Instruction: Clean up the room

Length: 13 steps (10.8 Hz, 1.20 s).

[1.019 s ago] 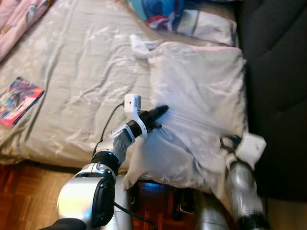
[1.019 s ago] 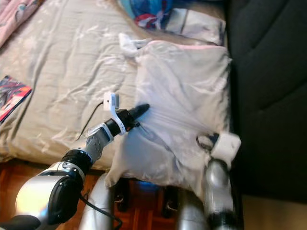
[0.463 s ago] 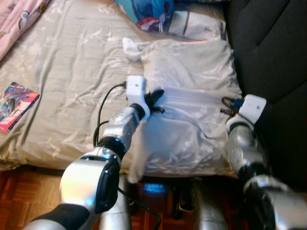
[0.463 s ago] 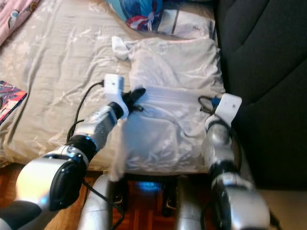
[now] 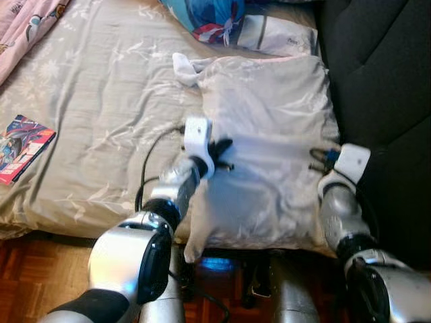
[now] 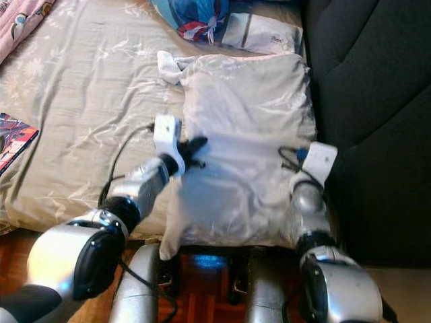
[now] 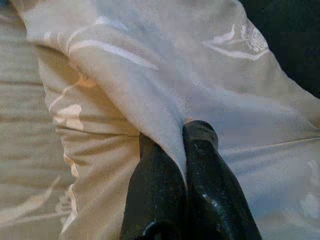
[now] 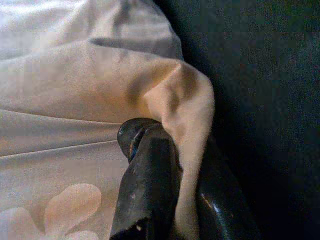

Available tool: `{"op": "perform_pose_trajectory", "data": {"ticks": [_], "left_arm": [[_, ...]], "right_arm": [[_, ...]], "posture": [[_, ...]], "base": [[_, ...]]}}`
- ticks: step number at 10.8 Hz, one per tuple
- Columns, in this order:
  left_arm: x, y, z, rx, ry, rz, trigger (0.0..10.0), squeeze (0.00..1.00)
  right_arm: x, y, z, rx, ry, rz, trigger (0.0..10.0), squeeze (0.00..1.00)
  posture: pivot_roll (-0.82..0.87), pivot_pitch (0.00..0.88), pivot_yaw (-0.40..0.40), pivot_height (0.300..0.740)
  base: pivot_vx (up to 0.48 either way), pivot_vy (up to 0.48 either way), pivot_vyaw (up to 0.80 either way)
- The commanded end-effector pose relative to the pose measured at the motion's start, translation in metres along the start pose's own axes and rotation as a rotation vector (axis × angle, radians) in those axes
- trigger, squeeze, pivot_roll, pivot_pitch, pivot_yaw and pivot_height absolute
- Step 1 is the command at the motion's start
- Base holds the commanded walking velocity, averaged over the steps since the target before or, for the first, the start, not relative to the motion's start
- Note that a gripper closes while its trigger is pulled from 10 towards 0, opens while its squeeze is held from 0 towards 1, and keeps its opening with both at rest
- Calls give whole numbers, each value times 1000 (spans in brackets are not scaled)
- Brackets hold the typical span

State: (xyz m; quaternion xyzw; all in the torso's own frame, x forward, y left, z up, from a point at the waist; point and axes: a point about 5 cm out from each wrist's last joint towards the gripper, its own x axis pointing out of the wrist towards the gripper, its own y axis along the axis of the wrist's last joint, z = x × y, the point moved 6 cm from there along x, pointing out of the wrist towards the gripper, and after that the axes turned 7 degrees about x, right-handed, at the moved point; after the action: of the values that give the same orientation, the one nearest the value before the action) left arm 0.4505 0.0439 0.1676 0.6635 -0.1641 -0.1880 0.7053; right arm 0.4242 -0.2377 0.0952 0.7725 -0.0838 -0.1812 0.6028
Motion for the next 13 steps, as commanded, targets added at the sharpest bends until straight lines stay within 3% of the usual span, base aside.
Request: {"op": "perform_pose_trajectory", "data": {"ticks": [1,3,4,5,6,9,10,11,12,13], "left_arm": [[-15,7,-42,-22,119,49,10000,0],[-14,8,-39,-97,97,70,10000,0],[-14,8,-36,-95,83,71,10000,0],[-13,7,-34,-78,72,64,10000,529],[-13,4,-33,-69,66,52,10000,1000],[-17,4,-40,-82,82,56,10000,1000],[-18,8,-45,-84,98,74,10000,1000],[-22,16,-54,-70,129,121,10000,1000],[-28,25,-66,-26,181,179,10000,1000],[-43,35,-80,95,242,258,10000,0]], "right_arm": [[0,12,74,36,-223,47,10000,0],[3,30,74,34,-221,110,10000,0],[4,35,73,36,-219,120,10000,0],[5,37,70,43,-214,123,10000,847],[4,35,68,41,-211,123,10000,1000],[4,38,62,24,-184,143,10000,1000],[4,45,53,14,-142,182,10000,1000],[1,56,31,3,-32,258,10000,263],[-5,61,11,-38,68,323,10000,0],[-15,55,4,-31,131,361,10000,0]], "posture": [[40,362,35,660],[42,362,35,660],[41,362,35,660],[42,358,35,660],[42,356,35,660],[41,348,34,660],[38,346,33,660],[36,333,29,660],[30,325,26,660],[36,310,21,660]], "base": [[0,0,0],[0,0,0],[0,0,0],[0,0,0],[0,0,0],[0,0,0],[0,0,0],[0,0,0],[0,0,0],[0,0,0]]}}
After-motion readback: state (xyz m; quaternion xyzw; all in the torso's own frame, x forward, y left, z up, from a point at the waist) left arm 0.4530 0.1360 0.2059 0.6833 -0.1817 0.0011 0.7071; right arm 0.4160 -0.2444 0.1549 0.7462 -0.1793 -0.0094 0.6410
